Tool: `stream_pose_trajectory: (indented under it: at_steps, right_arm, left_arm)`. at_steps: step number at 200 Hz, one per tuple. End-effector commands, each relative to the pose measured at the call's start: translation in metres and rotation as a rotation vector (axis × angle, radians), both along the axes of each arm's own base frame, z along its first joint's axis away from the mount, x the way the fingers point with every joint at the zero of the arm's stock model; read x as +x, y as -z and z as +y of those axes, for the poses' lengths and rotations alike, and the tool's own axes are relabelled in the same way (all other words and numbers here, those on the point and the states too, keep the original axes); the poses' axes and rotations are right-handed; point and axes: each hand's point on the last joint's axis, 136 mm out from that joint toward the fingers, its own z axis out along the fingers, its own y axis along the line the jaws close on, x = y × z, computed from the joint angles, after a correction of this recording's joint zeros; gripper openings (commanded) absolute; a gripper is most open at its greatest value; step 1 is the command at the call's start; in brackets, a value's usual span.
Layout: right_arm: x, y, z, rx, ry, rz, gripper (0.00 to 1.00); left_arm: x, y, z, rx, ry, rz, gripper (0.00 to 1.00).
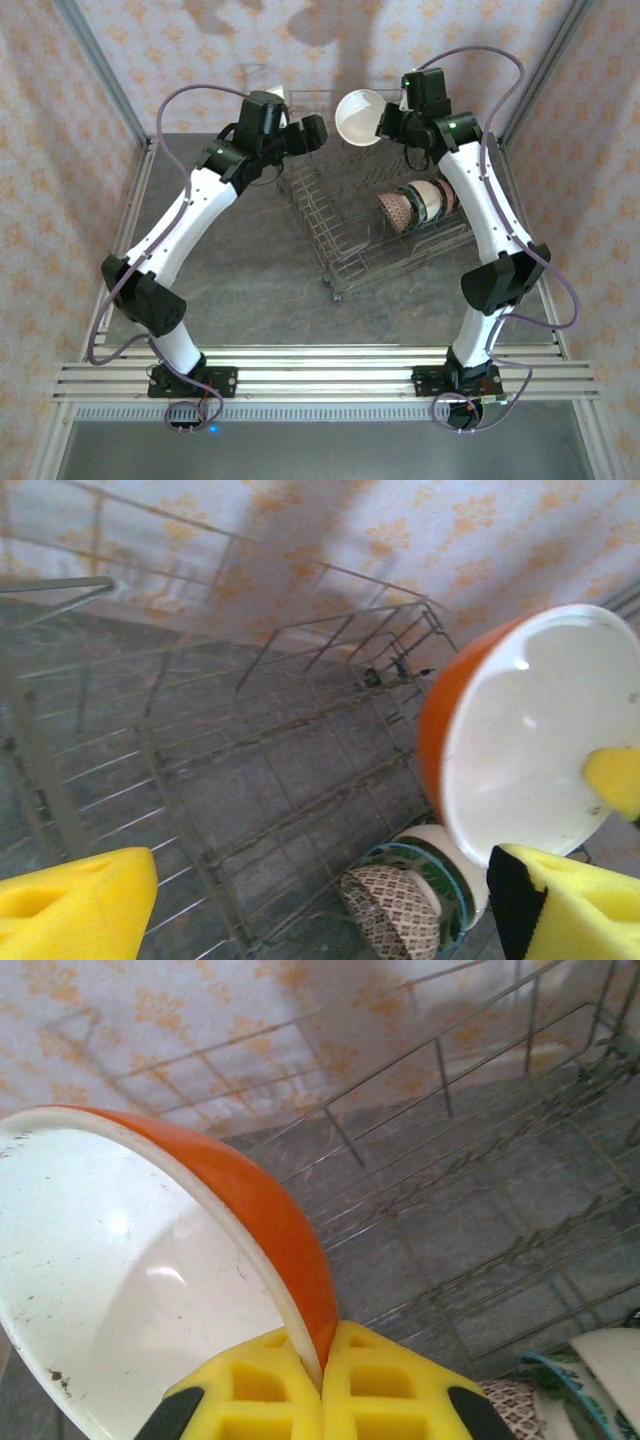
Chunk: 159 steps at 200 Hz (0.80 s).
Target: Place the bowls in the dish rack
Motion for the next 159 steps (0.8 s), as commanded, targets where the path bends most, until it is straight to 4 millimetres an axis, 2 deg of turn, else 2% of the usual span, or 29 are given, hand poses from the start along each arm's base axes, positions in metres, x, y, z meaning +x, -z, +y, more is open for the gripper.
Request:
stream_pose_trajectory:
  at_steps: [1, 42, 67, 95, 159]
  right_arm:
    - [0.015, -0.018, -0.027, -0.048, 0.120, -0.076, 0.00]
    - [0.037, 0.007, -0.102, -0.363, 0.391, -0.056, 0.00]
    - [0.049, 0.029, -0.135, -0.582, 0.492, -0.019, 0.00]
    - [0.062, 0.040, -0.153, -0.762, 0.545, -0.007, 0.00]
    - [0.085, 0.054, -0.166, -0.998, 0.595, 0.006, 0.00]
  left_arm:
    - [-0.009, -0.017, 0.037, -0.029, -0.105, -0.050, 0.87]
    - [-0.027, 0.011, 0.087, -0.012, -0.205, -0.001, 0.87]
    - [-0.037, 0.026, 0.107, 0.002, -0.247, 0.025, 0.87]
    - [-0.042, 0.035, 0.121, 0.004, -0.274, 0.039, 0.87]
    - [-0.044, 0.051, 0.139, 0.006, -0.307, 0.075, 0.87]
